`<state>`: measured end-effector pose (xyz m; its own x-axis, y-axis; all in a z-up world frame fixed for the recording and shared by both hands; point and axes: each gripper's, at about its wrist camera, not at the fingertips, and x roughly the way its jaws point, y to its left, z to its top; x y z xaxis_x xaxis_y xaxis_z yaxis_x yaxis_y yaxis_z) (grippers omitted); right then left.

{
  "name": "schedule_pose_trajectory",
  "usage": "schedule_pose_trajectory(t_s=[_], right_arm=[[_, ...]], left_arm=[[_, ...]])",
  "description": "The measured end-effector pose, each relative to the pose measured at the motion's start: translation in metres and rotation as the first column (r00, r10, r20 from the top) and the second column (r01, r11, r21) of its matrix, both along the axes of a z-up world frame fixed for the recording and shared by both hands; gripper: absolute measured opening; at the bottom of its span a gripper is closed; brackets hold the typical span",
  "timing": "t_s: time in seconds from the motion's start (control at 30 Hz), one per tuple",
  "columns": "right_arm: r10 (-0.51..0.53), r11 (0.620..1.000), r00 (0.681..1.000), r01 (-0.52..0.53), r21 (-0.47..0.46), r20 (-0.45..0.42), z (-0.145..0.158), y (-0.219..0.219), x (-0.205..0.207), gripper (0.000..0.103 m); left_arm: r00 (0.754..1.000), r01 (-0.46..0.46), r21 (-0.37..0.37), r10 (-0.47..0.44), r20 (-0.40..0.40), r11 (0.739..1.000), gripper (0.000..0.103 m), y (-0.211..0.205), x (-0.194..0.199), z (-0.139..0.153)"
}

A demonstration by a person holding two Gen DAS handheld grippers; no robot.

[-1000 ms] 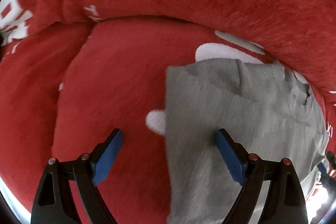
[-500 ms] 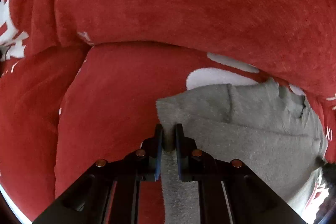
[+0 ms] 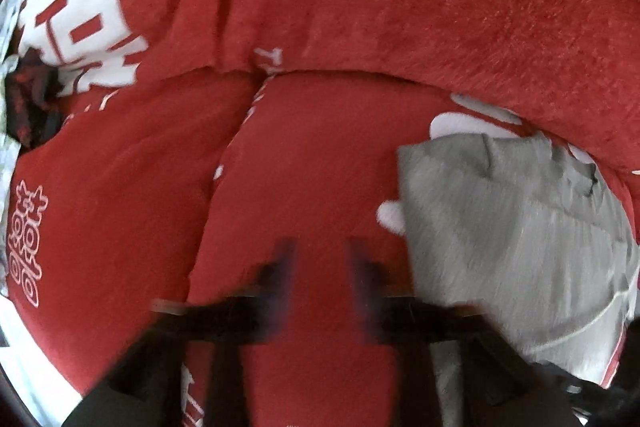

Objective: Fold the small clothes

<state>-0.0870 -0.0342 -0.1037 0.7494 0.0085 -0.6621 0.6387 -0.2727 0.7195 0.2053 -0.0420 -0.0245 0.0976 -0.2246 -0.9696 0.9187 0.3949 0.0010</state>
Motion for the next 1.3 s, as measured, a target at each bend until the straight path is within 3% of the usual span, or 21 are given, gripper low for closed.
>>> schedule_pose_trajectory(t_s=[0.03,0.1,0.2,0.23,0.27,0.43,0.6,0.63,0.67,0.73,0.77,0.83,0.9,1.03,1.1,1.13,1.17,1.23,1.3], right_arm=[[0.004,1.0,1.0,-0.004,0.003,0.007,-0.005,-0.001,0.014,0.036],[-0.013,1.0,1.0,0.012,0.027,0.02,-0.017,-0.003,0.036,0.036],[-0.046,0.998,0.999,0.046,0.031,0.015,-0.029,-0.006,0.054,0.036],[-0.054,0.998,0.998,0.054,0.019,0.01,-0.03,-0.01,0.061,0.029],[-0.055,0.998,0.998,0.055,0.008,0.008,-0.028,-0.014,0.064,0.007],[0.03,0.999,1.0,-0.029,-0.035,0.001,-0.024,-0.019,0.089,0.006],[0.06,0.998,0.998,-0.06,0.011,0.024,-0.032,-0.008,0.085,0.007],[0.073,0.997,0.997,-0.074,0.016,0.02,-0.028,-0.007,0.083,0.008],[0.096,0.995,0.995,-0.096,0.02,0.004,-0.023,-0.005,0.08,0.016],[0.128,0.992,0.991,-0.129,-0.014,-0.031,-0.003,0.0,0.065,0.025],[0.134,0.99,0.989,-0.136,-0.038,-0.069,0.005,-0.002,0.056,0.034],[0.081,0.989,0.983,-0.099,-0.106,-0.165,0.027,-0.007,0.013,0.045],[-0.034,0.988,0.96,-0.009,-0.154,-0.279,0.042,-0.017,-0.042,0.046],[-0.233,0.967,0.881,0.166,-0.192,-0.411,0.048,-0.035,-0.139,0.045],[-0.271,0.961,0.844,0.208,-0.184,-0.463,0.042,-0.044,-0.174,0.028],[-0.267,0.963,0.833,0.205,-0.178,-0.485,0.039,-0.048,-0.183,0.008],[-0.254,0.966,0.83,0.193,-0.172,-0.496,0.036,-0.051,-0.19,0.001],[-0.228,0.972,0.832,0.16,-0.174,-0.505,0.037,-0.053,-0.2,0.0],[-0.196,0.977,0.803,0.113,-0.179,-0.563,0.045,-0.051,-0.202,0.0]], left_arm=[[1.0,-0.012,-0.005,0.012,0.019,1.0,0.103,0.01,0.006,-0.001],[0.999,-0.001,-0.033,0.002,0.047,0.999,0.103,0.032,0.008,0.006],[1.0,-0.007,-0.024,0.008,0.027,1.0,0.103,0.048,0.014,0.009],[1.0,-0.018,-0.024,0.018,0.018,1.0,0.103,0.05,0.019,0.007],[0.999,-0.033,-0.023,0.033,0.016,0.999,0.103,0.054,0.023,0.007],[0.997,-0.078,0.0,0.078,-0.017,0.997,0.103,0.062,0.04,0.003],[1.0,-0.003,0.02,0.003,-0.024,1.0,0.103,0.064,0.015,0.0],[1.0,0.017,0.019,-0.016,-0.016,1.0,0.103,0.063,0.007,0.001],[0.999,0.033,0.019,-0.033,-0.012,0.999,0.103,0.061,0.0,0.003],[0.997,0.071,0.009,-0.071,-0.012,0.997,0.103,0.056,-0.019,0.005],[0.996,0.093,0.004,-0.093,-0.014,0.996,0.103,0.052,-0.03,0.006],[0.993,0.121,-0.004,-0.121,-0.012,0.993,0.103,0.044,-0.048,0.007],[0.99,0.143,-0.01,-0.143,-0.006,0.99,0.103,0.034,-0.066,0.005],[0.988,0.156,-0.009,-0.156,0.015,0.988,0.103,0.017,-0.092,-0.009],[0.987,0.154,0.038,-0.155,0.028,0.987,0.103,0.012,-0.101,-0.023],[0.987,0.153,0.063,-0.155,0.034,0.986,0.103,0.013,-0.105,-0.03],[0.987,0.153,0.08,-0.157,0.04,0.985,0.103,0.014,-0.106,-0.034],[0.987,0.15,0.088,-0.154,0.047,0.985,0.103,0.017,-0.108,-0.039],[0.987,0.148,0.102,-0.154,0.052,0.984,0.103,0.018,-0.108,-0.037]])
